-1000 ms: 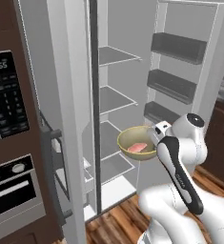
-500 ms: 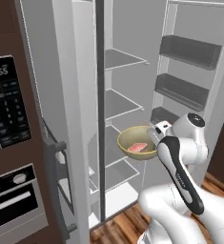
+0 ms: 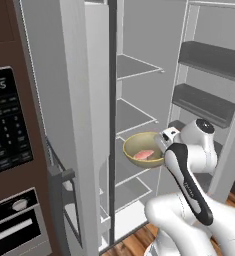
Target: Place one of the steaks on the plate and the other in the bowl. Then place the bowl in the fridge.
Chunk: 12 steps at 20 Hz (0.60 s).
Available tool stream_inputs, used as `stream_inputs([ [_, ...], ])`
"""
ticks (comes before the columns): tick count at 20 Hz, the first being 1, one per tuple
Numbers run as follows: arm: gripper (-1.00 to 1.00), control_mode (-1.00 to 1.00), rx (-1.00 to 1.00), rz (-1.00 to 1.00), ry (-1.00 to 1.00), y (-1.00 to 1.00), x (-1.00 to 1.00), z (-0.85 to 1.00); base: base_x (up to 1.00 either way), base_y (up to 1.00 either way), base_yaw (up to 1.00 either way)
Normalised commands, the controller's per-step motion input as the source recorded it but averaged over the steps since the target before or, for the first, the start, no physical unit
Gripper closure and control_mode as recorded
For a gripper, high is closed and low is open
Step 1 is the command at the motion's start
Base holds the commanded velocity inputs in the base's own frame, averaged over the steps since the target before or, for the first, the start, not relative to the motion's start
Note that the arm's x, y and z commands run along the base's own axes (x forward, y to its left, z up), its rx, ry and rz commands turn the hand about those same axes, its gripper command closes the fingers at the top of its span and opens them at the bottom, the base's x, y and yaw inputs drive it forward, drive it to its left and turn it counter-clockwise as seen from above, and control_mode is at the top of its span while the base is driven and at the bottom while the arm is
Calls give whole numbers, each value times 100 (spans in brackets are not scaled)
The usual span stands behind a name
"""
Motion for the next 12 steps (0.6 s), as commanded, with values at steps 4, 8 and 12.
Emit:
stream_inputs([
  [4, 100, 100, 0, 0, 0, 0, 0, 0, 17, -4, 0],
  [8, 100, 100, 0, 0, 0, 0, 0, 0, 28, -22, 0],
  [12, 100, 100, 0, 0, 0, 0, 0, 0, 21, -3, 0],
])
